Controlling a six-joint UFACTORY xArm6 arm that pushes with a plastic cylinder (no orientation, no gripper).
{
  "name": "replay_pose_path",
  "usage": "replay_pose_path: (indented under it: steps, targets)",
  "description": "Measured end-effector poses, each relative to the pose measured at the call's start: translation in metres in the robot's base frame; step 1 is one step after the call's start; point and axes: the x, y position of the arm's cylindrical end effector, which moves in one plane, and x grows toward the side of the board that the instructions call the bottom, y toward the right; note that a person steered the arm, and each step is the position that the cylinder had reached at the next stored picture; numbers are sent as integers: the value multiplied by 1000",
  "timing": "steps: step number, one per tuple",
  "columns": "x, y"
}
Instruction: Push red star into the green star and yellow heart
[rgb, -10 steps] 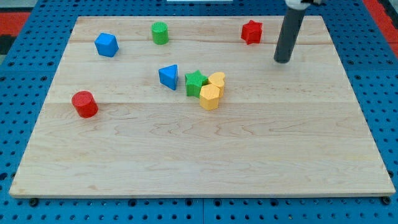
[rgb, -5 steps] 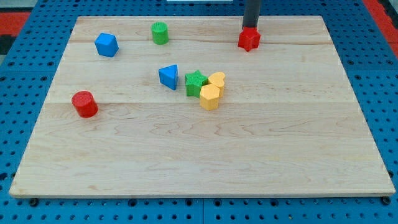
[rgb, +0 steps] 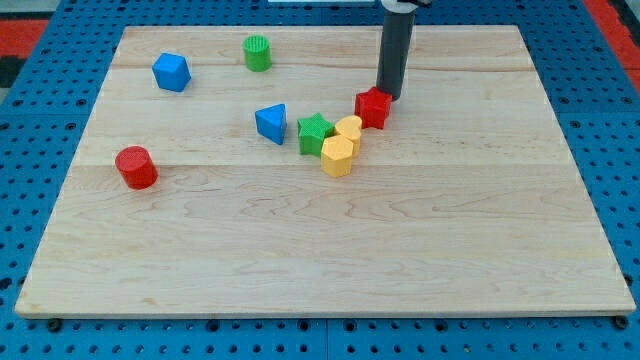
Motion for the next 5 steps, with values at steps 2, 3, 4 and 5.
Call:
replay_pose_path:
  steps: [2,3,4,5]
  targets:
    - [12,44]
    - [28,36]
    - [27,14]
    - [21,-11]
